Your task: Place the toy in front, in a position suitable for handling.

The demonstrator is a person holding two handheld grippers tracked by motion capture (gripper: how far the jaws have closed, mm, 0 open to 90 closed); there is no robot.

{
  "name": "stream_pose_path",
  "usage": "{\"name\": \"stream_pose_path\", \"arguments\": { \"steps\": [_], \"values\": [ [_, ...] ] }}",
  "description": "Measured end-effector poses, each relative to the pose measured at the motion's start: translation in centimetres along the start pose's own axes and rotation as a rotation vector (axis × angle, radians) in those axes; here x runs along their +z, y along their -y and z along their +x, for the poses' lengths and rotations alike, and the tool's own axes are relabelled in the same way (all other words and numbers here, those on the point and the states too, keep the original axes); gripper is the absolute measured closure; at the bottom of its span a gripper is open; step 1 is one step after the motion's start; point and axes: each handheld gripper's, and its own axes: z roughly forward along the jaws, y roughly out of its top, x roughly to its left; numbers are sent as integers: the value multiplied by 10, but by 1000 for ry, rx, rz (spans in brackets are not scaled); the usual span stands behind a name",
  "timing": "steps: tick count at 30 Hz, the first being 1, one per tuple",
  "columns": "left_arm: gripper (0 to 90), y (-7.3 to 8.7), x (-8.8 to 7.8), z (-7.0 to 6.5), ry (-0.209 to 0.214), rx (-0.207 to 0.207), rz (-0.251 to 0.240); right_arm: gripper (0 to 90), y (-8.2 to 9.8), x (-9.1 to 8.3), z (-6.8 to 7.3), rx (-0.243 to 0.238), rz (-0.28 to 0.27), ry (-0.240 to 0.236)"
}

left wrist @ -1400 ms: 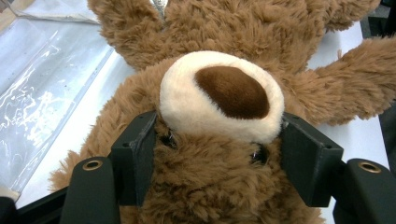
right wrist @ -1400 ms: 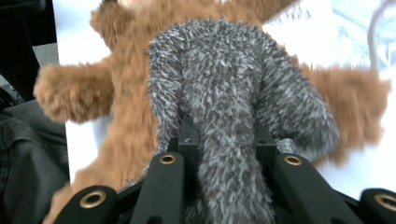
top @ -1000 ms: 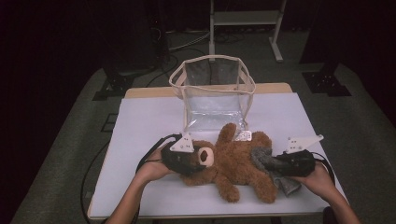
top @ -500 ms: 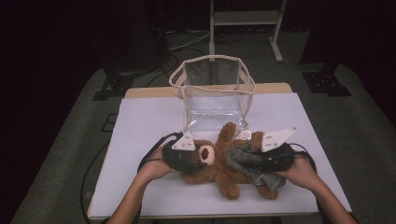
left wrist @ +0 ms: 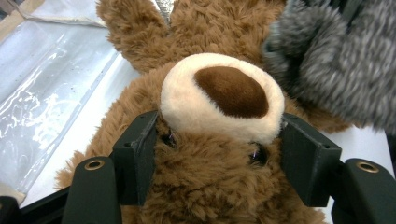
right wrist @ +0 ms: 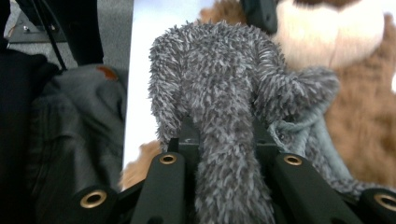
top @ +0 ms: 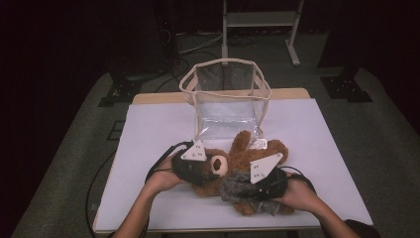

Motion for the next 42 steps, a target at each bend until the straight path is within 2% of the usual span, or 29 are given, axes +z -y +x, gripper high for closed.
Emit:
{"name": "stream_pose_path", "arguments": {
  "steps": [2,4,8,11,15,18,19,22,27,31,33,38,40,42],
  "values": [
    [339,1,-1,1,4,3,3,724,7,-9,4,9,1,20],
    [339,1,0,1,5,-7,-1,724,14,-22,5,37,-21,40],
    [339,0,0,1,1,-1,6,725,23,-50,-2,65,-59,113],
    [339,0,0,0,1,-3,5,724,26,-65,-16,80,-64,174],
    [339,1,-1,0,6,2,3,722,36,-74,-42,151,-96,209],
    [339,2,-1,0,9,-1,-4,718,49,-72,-54,218,-118,212],
    [338,2,-1,0,10,1,-5,718,52,-71,-55,227,-123,205],
    [335,2,-1,0,14,9,-3,719,64,-69,-53,253,-150,187],
    [293,-2,-2,-3,6,31,-18,719,77,-68,-48,285,-148,182],
    [201,-6,3,-5,3,59,-33,719,80,-62,-48,292,-152,162],
    [177,-7,9,-5,-6,83,-23,719,80,-61,-50,293,-153,162],
    [116,-13,24,-5,-14,98,-4,720,79,-57,-53,300,-151,158],
    [123,-15,28,-6,-21,103,8,719,79,-57,-53,302,-155,157],
    [217,-16,29,-6,-29,106,18,719,79,-57,-54,303,-156,158]
  ]
}}
